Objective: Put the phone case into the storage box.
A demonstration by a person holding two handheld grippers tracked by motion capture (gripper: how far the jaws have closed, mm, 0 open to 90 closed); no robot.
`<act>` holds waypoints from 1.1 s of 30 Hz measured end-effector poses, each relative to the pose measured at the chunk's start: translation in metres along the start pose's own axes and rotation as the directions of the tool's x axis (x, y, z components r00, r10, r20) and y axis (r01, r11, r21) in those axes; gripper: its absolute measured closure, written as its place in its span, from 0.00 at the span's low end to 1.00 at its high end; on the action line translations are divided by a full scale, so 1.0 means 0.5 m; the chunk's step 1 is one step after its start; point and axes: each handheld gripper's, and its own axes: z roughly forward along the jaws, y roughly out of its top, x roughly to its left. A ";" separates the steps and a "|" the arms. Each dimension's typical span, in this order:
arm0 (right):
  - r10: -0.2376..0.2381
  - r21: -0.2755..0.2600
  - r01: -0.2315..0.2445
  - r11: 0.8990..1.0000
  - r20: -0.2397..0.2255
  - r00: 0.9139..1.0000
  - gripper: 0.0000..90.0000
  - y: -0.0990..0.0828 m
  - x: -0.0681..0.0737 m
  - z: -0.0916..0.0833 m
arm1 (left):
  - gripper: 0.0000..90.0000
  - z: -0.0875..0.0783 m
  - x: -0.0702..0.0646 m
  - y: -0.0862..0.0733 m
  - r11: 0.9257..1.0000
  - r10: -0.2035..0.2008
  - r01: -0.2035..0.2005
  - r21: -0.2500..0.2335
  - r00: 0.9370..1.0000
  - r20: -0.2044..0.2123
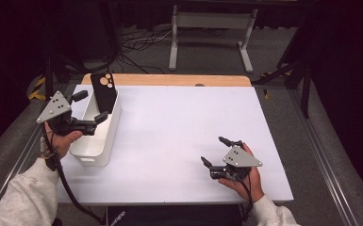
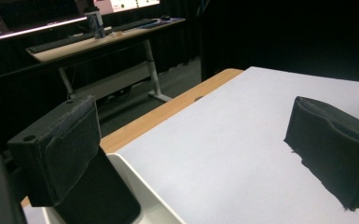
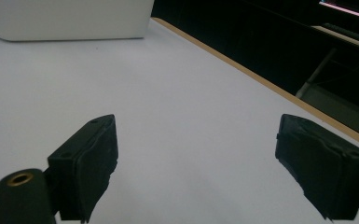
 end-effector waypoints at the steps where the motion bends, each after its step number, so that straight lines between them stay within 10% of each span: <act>1: -0.001 0.001 0.001 1.000 0.002 1.000 0.15 0.000 0.001 0.000 | 0.04 0.000 -0.002 0.000 1.000 -0.001 0.001 -0.003 1.000 0.003; 33: -0.011 0.006 0.011 1.000 0.009 1.000 0.15 0.002 0.003 -0.003 | 0.06 0.001 -0.083 0.006 0.998 0.027 -0.022 -0.060 0.995 0.094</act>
